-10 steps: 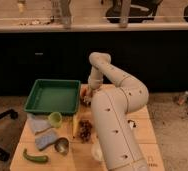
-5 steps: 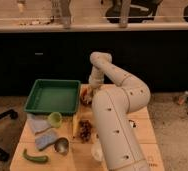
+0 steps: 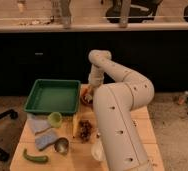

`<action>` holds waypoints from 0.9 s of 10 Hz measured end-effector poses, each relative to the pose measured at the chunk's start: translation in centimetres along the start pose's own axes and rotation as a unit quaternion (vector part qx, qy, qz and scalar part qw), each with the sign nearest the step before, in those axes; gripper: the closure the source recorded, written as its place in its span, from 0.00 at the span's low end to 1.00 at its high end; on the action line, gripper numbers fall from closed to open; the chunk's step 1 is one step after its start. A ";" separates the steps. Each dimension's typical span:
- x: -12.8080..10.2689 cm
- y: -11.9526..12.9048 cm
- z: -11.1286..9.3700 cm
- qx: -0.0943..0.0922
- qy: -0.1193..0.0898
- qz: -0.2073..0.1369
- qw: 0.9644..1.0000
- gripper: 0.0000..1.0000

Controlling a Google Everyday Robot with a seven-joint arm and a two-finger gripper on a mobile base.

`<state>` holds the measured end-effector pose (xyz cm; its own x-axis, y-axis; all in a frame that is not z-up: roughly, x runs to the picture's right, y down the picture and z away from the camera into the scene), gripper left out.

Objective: Place eraser in paper cup

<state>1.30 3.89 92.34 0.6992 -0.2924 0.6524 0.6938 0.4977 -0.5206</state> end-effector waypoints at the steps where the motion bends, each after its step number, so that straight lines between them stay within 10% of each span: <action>1: -0.2 0.1 -0.5 0.000 0.012 -0.001 1.000 1.00; 6: -1.8 0.8 -3.3 -0.003 0.095 -0.005 0.996 1.00; 9: -2.8 1.7 -4.6 0.003 0.110 -0.001 0.994 1.00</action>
<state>1.34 1.81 87.07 0.7197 -0.4646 0.5160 0.6940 0.5024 -0.5157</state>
